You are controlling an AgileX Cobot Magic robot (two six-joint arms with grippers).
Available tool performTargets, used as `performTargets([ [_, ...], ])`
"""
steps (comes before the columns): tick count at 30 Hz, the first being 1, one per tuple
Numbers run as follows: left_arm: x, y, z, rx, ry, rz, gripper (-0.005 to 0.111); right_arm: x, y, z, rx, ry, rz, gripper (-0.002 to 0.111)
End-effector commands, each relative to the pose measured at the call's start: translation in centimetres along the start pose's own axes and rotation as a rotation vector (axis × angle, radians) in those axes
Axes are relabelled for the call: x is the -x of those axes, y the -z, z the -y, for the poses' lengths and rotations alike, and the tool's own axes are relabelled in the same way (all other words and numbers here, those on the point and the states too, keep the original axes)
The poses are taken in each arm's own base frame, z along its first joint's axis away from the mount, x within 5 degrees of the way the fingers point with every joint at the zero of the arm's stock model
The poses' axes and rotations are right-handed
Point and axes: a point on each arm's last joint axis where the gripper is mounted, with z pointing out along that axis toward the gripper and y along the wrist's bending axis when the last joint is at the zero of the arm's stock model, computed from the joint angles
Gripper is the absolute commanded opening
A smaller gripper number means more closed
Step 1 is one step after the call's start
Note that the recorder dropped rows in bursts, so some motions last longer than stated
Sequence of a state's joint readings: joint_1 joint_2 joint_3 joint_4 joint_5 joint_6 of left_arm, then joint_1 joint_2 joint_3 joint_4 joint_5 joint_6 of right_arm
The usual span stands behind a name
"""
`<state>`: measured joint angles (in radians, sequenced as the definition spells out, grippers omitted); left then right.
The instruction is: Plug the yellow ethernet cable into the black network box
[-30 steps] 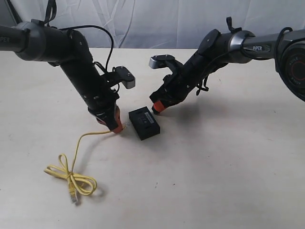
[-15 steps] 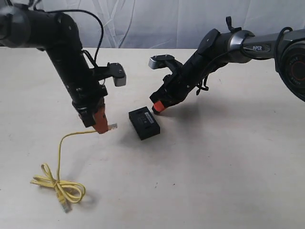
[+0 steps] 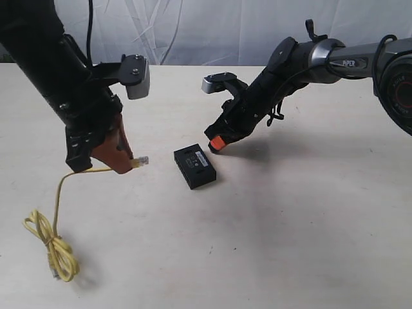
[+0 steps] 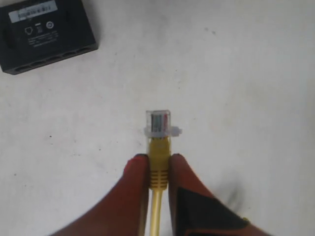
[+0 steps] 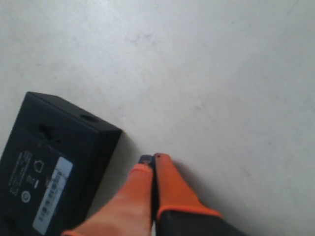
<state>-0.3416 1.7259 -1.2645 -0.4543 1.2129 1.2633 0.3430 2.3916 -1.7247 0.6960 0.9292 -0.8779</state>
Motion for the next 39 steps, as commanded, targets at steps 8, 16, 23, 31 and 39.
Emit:
performTargets([
  [8,-0.4,3.4,5.4,0.052,-0.072,0.105,0.000,-0.3,0.2,0.3,-0.023,0.022,-0.021,-0.001],
  [16,-1.0,3.5,6.1,0.067,-0.112,0.069,0.000,-0.2,0.2,0.5,-0.041,0.022,-0.006,-0.001],
  [23,-1.2,2.3,6.5,0.120,-0.166,0.042,0.000,0.0,0.2,0.6,-0.056,0.023,0.007,-0.001],
  [31,-0.9,0.5,6.6,0.211,-0.237,-0.021,0.000,0.0,0.2,0.6,-0.056,0.023,0.007,-0.001],
  [39,-0.2,-1.3,4.7,0.214,0.016,0.041,0.000,0.0,0.2,0.6,-0.056,0.023,0.007,-0.001],
])
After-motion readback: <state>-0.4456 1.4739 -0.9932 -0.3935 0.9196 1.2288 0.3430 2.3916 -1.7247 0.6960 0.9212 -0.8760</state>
